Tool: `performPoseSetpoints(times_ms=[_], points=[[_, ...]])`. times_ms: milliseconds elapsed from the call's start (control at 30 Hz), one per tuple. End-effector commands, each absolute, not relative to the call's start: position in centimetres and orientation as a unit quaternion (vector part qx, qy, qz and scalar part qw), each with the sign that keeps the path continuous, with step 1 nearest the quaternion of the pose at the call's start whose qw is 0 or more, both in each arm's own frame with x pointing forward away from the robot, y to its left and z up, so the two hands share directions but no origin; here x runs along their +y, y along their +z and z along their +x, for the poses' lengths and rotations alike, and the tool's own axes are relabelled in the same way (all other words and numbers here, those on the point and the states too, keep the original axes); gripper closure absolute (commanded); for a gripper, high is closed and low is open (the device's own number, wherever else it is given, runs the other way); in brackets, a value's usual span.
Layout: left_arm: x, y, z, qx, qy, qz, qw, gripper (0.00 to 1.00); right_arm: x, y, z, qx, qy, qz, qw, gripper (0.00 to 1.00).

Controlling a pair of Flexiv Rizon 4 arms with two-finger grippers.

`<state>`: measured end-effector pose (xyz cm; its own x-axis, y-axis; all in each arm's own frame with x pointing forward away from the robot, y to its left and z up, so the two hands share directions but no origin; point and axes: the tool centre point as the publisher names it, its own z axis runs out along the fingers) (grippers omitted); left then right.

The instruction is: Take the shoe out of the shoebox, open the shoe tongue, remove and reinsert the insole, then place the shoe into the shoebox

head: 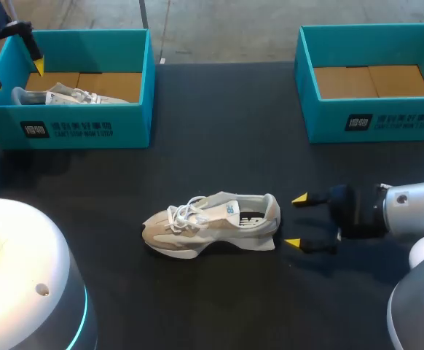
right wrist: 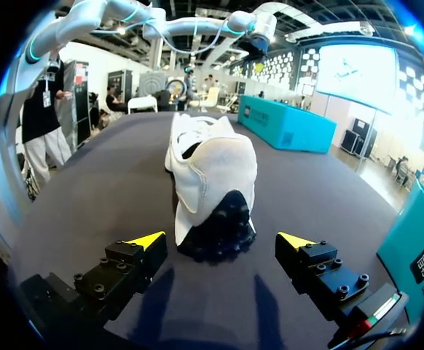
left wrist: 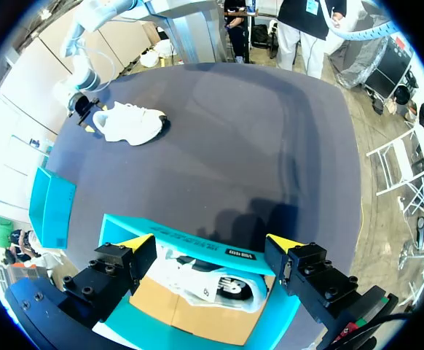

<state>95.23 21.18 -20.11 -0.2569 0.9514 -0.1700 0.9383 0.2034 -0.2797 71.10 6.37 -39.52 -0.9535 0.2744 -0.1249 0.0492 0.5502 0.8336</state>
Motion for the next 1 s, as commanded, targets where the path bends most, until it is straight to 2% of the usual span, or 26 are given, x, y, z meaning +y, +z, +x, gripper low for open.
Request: performPoseSetpoints(times_ms=[33,1000], points=[[21.2,-20.2,95.1,-0.775,0.164,-0.61,0.019,0.0,7.7,-40.1,71.7,0.872,0.465,0.088,0.125,0.0],[21.2,-20.2,95.1,-0.775,0.164,-0.61,0.019,0.0,12.4,-41.1,72.5,0.867,0.485,0.061,0.096,0.0]])
